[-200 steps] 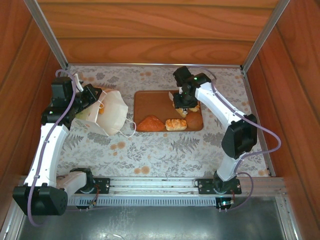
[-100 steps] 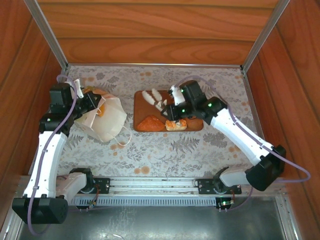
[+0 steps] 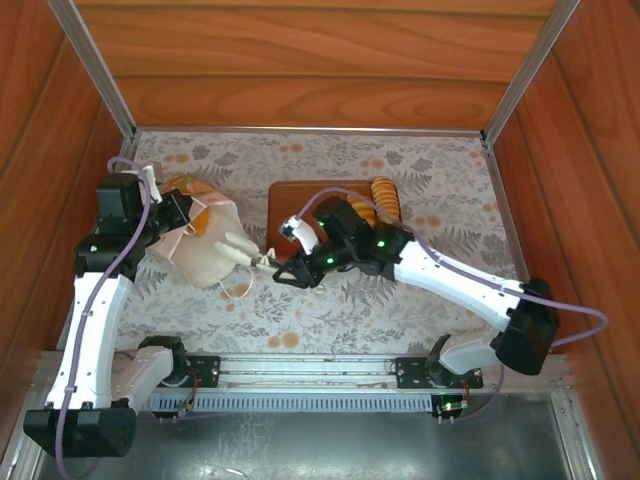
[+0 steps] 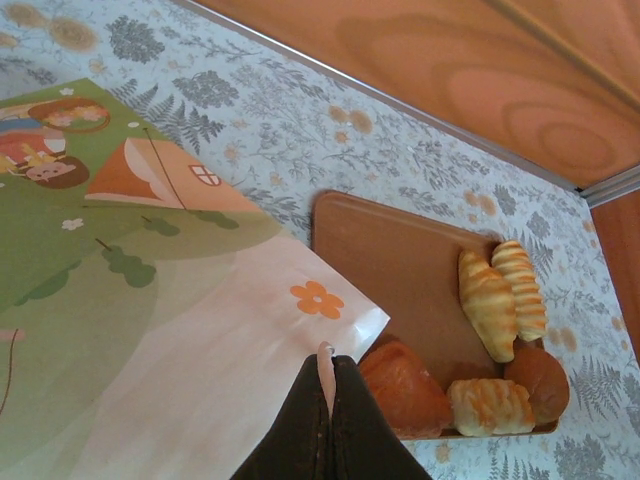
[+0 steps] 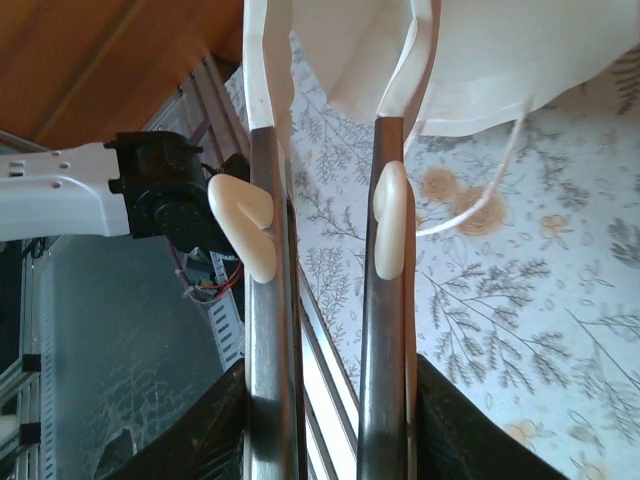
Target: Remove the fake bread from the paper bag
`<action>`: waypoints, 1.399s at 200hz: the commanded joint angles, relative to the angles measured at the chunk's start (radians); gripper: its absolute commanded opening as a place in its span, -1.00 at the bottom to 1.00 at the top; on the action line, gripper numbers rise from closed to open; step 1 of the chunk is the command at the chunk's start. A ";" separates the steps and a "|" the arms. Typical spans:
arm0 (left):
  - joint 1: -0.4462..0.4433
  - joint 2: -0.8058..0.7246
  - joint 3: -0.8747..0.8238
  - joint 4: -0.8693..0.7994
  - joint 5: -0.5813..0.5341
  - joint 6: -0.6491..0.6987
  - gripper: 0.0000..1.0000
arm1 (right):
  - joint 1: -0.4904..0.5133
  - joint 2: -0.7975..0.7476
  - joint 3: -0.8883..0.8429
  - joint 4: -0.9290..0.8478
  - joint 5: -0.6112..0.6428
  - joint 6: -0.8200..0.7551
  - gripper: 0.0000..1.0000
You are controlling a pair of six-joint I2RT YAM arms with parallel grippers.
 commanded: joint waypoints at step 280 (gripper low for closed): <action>-0.038 0.116 0.082 0.051 0.164 -0.077 -1.00 | 0.051 0.719 0.601 0.081 0.181 0.630 -0.20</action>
